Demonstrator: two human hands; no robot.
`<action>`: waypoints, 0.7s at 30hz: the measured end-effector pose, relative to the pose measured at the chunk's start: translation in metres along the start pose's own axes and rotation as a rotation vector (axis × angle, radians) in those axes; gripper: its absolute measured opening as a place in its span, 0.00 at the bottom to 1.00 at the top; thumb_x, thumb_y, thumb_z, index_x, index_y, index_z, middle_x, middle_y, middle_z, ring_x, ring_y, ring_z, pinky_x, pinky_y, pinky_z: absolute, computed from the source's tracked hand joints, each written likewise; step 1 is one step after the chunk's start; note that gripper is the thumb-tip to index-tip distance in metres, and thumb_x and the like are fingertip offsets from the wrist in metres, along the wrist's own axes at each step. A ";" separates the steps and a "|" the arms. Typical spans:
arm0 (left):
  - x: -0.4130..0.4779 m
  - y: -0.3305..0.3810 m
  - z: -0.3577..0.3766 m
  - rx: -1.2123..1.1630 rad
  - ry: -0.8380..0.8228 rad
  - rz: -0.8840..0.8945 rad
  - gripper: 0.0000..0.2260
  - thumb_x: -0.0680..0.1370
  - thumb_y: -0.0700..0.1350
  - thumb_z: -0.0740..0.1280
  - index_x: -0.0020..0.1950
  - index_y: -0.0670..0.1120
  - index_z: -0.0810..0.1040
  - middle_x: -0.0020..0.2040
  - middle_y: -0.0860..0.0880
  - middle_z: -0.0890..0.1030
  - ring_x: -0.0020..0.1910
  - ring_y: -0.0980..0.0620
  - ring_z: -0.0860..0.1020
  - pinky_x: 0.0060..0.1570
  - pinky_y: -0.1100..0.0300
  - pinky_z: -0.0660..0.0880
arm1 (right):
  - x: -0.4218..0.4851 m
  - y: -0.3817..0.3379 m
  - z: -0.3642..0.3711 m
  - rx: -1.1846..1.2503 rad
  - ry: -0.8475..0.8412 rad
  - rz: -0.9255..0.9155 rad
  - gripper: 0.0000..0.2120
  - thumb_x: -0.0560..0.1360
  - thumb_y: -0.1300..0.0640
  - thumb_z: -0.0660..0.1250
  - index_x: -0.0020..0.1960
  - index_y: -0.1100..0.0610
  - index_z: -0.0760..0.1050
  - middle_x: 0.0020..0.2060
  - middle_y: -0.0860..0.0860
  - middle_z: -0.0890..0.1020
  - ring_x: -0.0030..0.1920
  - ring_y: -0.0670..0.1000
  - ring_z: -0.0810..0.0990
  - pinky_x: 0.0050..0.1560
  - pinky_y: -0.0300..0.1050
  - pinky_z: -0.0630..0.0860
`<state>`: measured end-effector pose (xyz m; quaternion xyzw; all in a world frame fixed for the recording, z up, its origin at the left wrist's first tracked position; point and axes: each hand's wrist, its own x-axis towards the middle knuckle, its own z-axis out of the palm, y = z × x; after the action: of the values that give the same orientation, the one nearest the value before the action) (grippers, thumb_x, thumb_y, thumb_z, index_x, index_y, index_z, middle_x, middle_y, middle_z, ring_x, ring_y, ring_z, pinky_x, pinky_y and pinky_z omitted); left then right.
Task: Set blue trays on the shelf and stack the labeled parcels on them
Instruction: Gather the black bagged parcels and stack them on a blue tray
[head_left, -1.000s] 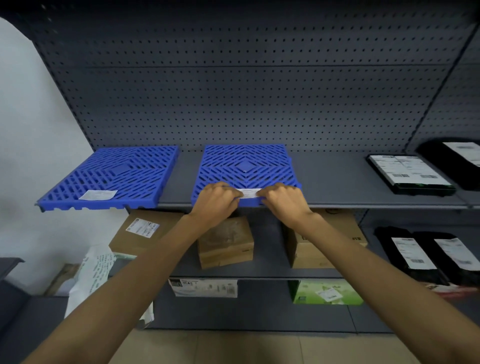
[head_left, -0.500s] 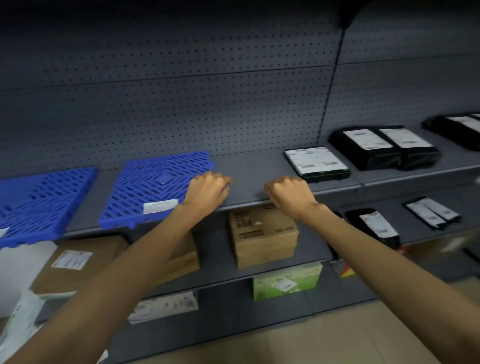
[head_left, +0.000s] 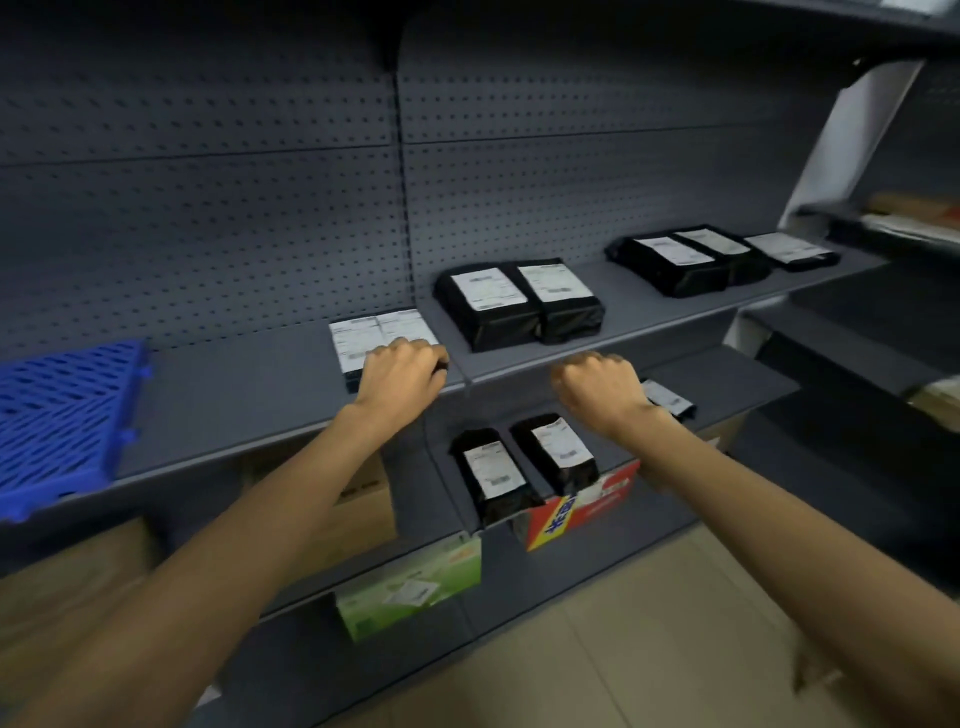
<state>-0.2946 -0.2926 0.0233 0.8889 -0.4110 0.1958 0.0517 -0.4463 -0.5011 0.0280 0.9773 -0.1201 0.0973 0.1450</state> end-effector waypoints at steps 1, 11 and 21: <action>0.010 0.012 0.002 -0.003 -0.004 0.011 0.12 0.80 0.48 0.62 0.60 0.50 0.80 0.54 0.48 0.83 0.52 0.45 0.79 0.39 0.55 0.72 | -0.002 0.016 0.003 -0.011 -0.018 0.023 0.08 0.77 0.60 0.61 0.50 0.58 0.78 0.47 0.55 0.82 0.49 0.59 0.80 0.47 0.49 0.71; 0.125 0.069 0.028 0.049 -0.019 -0.046 0.15 0.80 0.51 0.62 0.62 0.45 0.78 0.55 0.45 0.81 0.54 0.43 0.78 0.42 0.51 0.76 | 0.061 0.086 0.036 0.100 -0.037 0.151 0.14 0.80 0.55 0.58 0.62 0.59 0.72 0.58 0.56 0.78 0.61 0.59 0.74 0.55 0.53 0.72; 0.199 0.090 0.086 0.020 -0.148 -0.283 0.25 0.81 0.59 0.57 0.67 0.41 0.72 0.64 0.42 0.75 0.62 0.39 0.73 0.49 0.46 0.76 | 0.161 0.097 0.084 0.282 -0.212 0.264 0.39 0.79 0.35 0.52 0.77 0.63 0.52 0.76 0.60 0.58 0.73 0.63 0.59 0.68 0.57 0.66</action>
<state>-0.2193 -0.5144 0.0161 0.9504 -0.2822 0.1247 0.0397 -0.3055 -0.6497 0.0108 0.9684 -0.2471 0.0281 -0.0204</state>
